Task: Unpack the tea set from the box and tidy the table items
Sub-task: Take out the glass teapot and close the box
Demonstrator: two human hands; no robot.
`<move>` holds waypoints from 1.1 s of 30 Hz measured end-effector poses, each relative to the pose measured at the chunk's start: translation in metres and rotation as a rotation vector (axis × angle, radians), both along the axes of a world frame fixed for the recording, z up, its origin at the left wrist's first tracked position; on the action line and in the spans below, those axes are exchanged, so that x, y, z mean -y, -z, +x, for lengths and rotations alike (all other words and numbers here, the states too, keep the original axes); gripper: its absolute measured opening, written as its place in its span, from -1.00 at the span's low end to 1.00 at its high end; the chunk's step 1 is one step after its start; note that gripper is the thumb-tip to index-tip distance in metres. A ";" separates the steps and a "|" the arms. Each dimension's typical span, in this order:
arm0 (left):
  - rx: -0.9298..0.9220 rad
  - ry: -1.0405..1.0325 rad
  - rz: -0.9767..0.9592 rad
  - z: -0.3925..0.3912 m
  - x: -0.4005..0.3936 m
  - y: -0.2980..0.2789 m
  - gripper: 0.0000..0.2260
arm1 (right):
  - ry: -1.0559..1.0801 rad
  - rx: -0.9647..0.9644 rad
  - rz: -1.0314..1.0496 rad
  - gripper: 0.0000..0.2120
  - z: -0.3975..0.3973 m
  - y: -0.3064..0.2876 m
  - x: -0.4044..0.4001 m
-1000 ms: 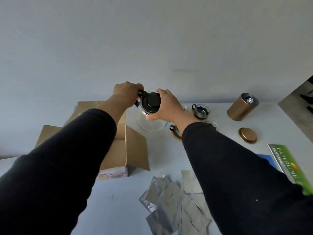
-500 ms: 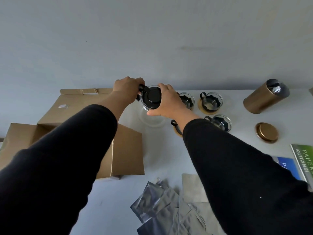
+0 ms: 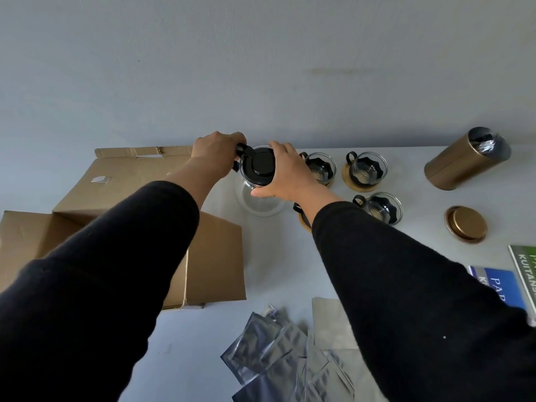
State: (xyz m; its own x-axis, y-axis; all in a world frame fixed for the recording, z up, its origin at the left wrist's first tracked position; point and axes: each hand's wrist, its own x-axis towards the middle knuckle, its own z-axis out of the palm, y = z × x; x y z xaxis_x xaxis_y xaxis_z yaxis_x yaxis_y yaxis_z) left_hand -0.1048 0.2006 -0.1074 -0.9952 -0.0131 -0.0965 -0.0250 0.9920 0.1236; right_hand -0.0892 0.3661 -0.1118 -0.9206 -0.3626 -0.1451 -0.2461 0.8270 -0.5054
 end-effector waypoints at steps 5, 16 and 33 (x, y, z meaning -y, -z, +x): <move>0.032 -0.025 0.077 0.002 0.003 0.002 -0.68 | 0.003 0.008 -0.011 0.03 0.000 0.002 0.001; 0.052 -0.078 0.015 0.032 0.025 -0.017 -0.48 | 0.037 -0.139 0.018 0.03 0.023 -0.024 0.002; -0.183 -0.257 -0.112 0.230 0.167 -0.047 -0.55 | 0.524 -0.029 0.059 -0.57 0.237 -0.014 0.122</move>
